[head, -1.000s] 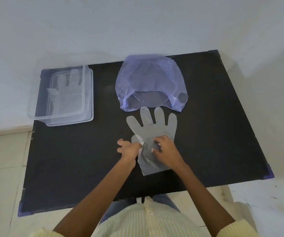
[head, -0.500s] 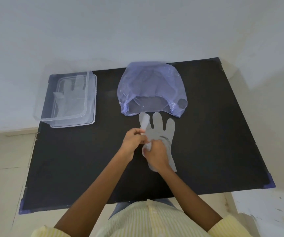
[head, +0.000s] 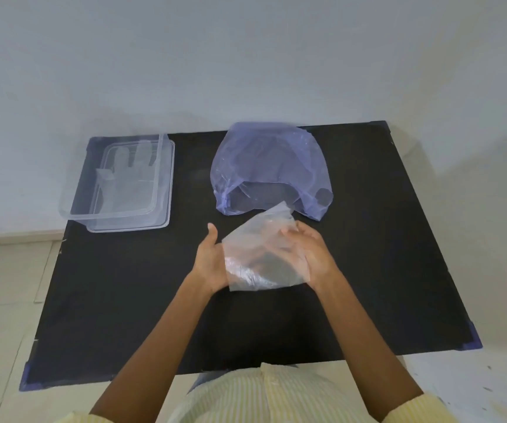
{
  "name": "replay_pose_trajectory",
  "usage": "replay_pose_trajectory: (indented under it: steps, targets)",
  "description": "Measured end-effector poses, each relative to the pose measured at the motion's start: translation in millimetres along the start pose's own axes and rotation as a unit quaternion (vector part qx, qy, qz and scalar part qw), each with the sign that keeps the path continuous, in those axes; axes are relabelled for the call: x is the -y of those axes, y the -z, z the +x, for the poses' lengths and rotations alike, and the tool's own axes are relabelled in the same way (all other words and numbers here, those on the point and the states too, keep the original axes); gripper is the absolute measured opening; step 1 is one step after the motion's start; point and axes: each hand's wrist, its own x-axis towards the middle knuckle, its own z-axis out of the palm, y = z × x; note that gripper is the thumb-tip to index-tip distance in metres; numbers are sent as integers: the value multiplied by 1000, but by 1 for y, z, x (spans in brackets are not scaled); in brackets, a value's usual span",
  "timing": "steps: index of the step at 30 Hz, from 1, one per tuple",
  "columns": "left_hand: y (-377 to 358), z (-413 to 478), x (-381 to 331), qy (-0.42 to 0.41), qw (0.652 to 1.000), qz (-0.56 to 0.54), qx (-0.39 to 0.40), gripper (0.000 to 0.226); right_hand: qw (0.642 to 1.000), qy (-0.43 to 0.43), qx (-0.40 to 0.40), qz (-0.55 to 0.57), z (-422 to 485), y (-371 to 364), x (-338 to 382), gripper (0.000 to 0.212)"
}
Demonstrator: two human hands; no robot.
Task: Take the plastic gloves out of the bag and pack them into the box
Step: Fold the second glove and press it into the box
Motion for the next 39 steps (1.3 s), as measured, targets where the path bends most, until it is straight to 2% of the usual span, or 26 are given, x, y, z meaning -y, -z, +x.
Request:
replay_pose_trajectory:
  steps: [3, 6, 8, 10, 13, 15, 17, 19, 21, 23, 24, 26, 29, 31, 33, 35, 37, 39]
  targets:
    - [7, -1, -7, 23, 999, 38, -20, 92, 994, -44, -24, 99, 4, 16, -19, 21]
    - [12, -5, 3, 68, 985, 131, -84, 62, 982, -102, -72, 142, 5, 25, -36, 30]
    - [10, -4, 12, 79, 981, 144, -106, 40, 977, -140, -89, 131, 1, 31, -44, 32]
    - [4, 1, 14, 69, 979, 153, -116, 29, 976, -169, -92, 103, -3, 34, -47, 30]
    - [-11, 13, 7, 23, 976, 191, -106, 25, 975, -183, -71, 104, -7, 38, -47, 21]
    - [-20, 23, -1, -15, 959, 256, -123, 14, 974, -177, -53, 130, -9, 39, -46, 29]
    - [-31, 31, -6, -57, 923, 362, -113, 13, 970, -178, -44, 161, -9, 38, -52, 56]
    - [-48, 32, -10, -101, 853, 505, -82, 25, 963, -195, -26, 185, -10, 31, -60, 67]
    - [-73, 24, -13, -130, 788, 601, -33, 38, 954, -215, 10, 208, -12, 17, -67, 51]
    - [-87, 17, -20, -141, 764, 630, -3, 51, 954, -215, 33, 208, -12, 2, -70, 23]
    - [-90, 13, -25, -143, 765, 628, -4, 53, 957, -203, 30, 205, -10, -4, -71, 15]
    - [-84, 6, -39, -145, 781, 608, -19, 46, 961, -171, 28, 217, -5, -12, -67, 14]
    - [-66, -8, -62, -137, 801, 581, -40, 40, 964, -130, 79, 217, 2, -21, -57, 14]
    - [-56, -17, -77, -130, 840, 527, -18, 37, 965, -112, 98, 214, 7, -27, -52, 23]
    - [-50, -25, -91, -138, 857, 496, 1, 32, 962, -100, 101, 234, 14, -38, -49, 37]
    - [-46, -30, -105, -142, 848, 510, 5, 36, 958, -83, 99, 257, 20, -56, -47, 53]
    - [-43, -34, -121, -150, 827, 542, -1, 49, 960, -60, 88, 258, 29, -78, -44, 80]
    - [-41, -41, -138, -152, 821, 550, 12, 55, 961, -38, 73, 264, 37, -99, -37, 84]
